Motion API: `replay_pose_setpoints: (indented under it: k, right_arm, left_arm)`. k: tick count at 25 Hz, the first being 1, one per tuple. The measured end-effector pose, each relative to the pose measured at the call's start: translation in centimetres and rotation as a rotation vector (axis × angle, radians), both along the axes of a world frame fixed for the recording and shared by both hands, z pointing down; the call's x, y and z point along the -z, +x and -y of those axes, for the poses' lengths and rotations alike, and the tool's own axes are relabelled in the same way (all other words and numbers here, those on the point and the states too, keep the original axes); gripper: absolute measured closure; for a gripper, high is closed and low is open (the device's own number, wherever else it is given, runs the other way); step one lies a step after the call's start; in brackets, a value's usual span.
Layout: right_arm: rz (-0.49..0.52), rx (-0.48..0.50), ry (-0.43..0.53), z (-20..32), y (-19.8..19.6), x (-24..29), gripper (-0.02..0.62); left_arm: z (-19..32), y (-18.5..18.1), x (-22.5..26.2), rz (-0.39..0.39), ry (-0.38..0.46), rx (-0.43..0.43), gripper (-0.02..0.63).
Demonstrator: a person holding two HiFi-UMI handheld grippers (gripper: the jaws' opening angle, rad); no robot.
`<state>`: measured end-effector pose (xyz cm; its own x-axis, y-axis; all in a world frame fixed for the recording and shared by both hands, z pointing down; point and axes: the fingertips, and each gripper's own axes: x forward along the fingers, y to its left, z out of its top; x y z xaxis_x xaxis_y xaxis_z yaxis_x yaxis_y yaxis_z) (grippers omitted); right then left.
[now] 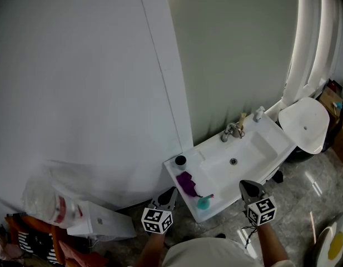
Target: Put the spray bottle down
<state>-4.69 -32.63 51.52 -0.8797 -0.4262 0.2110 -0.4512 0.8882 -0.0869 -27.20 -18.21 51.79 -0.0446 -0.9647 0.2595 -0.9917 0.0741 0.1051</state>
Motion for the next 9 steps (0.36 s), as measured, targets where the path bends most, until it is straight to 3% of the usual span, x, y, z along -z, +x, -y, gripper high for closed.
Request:
replay_pose_setpoints:
  k: [9]
  right_arm:
    - [0.000, -0.002, 0.006, 0.16, -0.08, 0.48, 0.584]
  left_arm:
    - [0.16, -0.10, 0.14, -0.005, 0.002, -0.005, 0.600]
